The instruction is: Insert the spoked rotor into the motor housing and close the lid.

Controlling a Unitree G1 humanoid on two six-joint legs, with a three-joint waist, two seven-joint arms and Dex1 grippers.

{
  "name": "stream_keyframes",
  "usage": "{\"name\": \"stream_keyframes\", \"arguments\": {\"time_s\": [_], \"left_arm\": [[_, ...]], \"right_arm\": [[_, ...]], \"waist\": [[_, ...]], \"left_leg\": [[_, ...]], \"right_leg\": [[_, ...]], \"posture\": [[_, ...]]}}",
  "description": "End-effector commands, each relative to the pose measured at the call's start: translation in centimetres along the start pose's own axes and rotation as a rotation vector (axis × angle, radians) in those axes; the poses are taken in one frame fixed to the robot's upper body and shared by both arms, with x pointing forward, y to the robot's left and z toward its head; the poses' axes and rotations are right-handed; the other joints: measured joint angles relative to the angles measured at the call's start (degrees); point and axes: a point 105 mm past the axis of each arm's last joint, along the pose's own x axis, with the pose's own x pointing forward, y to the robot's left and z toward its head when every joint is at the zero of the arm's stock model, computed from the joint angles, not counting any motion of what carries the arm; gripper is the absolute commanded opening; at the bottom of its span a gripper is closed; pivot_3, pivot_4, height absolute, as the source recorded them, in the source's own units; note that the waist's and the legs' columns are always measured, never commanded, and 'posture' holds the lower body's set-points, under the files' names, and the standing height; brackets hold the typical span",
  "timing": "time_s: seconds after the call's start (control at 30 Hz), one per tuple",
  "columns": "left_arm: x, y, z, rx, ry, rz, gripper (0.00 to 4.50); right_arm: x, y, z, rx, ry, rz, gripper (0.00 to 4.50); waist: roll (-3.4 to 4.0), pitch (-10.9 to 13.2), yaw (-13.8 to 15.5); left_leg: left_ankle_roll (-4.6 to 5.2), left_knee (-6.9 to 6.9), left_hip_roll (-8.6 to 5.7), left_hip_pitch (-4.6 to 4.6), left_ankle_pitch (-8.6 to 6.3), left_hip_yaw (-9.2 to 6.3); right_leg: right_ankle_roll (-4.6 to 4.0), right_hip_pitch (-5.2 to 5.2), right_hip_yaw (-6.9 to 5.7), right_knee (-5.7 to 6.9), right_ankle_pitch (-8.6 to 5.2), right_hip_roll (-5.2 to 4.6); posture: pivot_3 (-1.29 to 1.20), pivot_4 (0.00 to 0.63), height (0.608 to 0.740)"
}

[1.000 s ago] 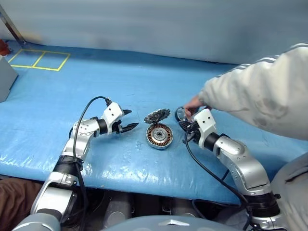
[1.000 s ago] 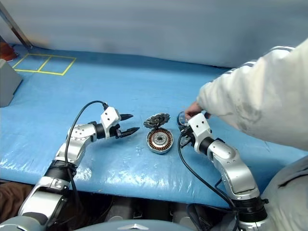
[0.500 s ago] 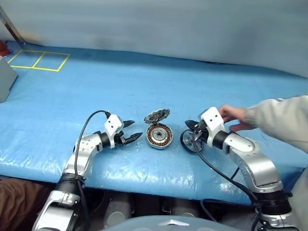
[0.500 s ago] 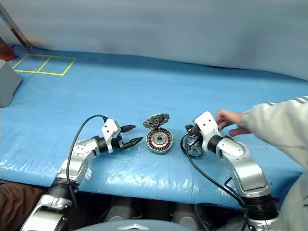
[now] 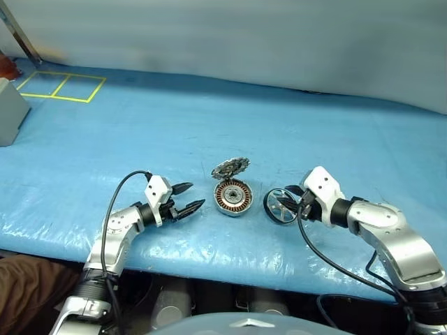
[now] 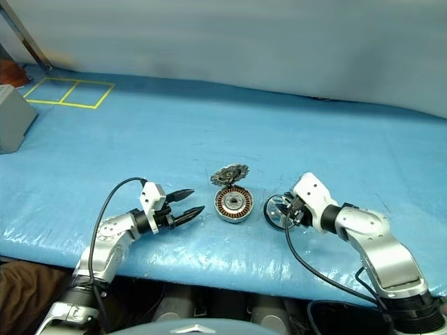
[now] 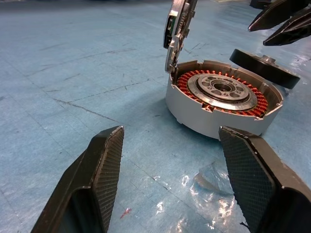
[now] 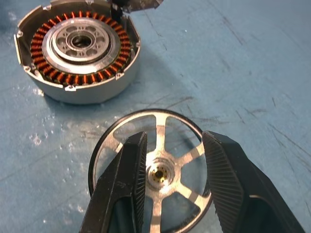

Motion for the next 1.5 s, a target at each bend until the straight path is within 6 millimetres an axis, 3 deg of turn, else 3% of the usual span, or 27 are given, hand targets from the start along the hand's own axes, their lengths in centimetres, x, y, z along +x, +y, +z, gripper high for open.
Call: {"name": "stream_keyframes", "arguments": {"time_s": [0.03, 0.2, 0.5, 0.73, 0.87, 1.5], "left_arm": [[0.2, -0.2, 1.2, 0.026, -0.042, -0.008, 3.28], [0.2, -0.4, 1.0, 0.023, -0.035, -0.011, 3.28], [0.4, -0.5, 0.9, 0.018, -0.031, -0.011, 3.28], [0.4, -0.5, 0.8, 0.013, -0.028, -0.010, 3.28], [0.4, -0.6, 0.7, 0.011, -0.028, -0.005, 3.28], [0.2, -0.6, 0.3, 0.002, -0.026, 0.011, 3.28]], "right_arm": [[-1.1, -0.2, 0.4, -0.013, -0.004, -0.010, 1.87], [-1.5, -0.2, 0.0, 0.008, 0.009, -0.012, 1.87], [-0.3, 0.8, -0.3, 0.015, 0.016, 0.017, 1.87], [0.1, 0.3, 0.0, -0.027, 0.023, 0.021, 1.87], [0.4, -0.2, 0.3, -0.029, 0.009, 0.002, 3.07], [1.3, 1.0, -2.6, 0.021, 0.116, 0.092, 3.07]], "waist": [[0.00, 0.0, 0.0], [0.00, 0.0, 0.0], [0.00, 0.0, 0.0], [0.00, 0.0, 0.0], [0.00, 0.0, 0.0], [0.00, 0.0, 0.1]], "left_leg": [[0.00, 0.00, 0.00, 0.00, 0.00, 0.00], [0.03, 0.07, 0.00, -0.01, -0.02, -0.02], [0.06, 0.13, 0.00, -0.03, -0.05, -0.06], [0.07, 0.17, -0.01, -0.04, -0.06, -0.06], [0.08, 0.17, -0.01, -0.06, -0.06, -0.07], [0.15, 0.19, -0.03, -0.08, -0.11, -0.06]], "right_leg": [[0.00, 0.00, 0.00, 0.00, 0.00, -0.01], [0.00, 0.02, -0.02, 0.00, 0.00, -0.03], [-0.01, 0.05, -0.07, -0.01, 0.00, -0.07], [0.00, 0.05, -0.08, -0.02, 0.00, -0.08], [0.00, 0.05, -0.10, -0.03, 0.00, -0.09], [0.00, 0.06, -0.18, -0.06, 0.00, -0.19]], "posture": [[0.00, 0.150, 0.740], [0.00, 0.150, 0.740], [0.00, 0.150, 0.740], [0.00, 0.150, 0.740], [0.00, 0.150, 0.740], [0.00, 0.150, 0.740]]}}
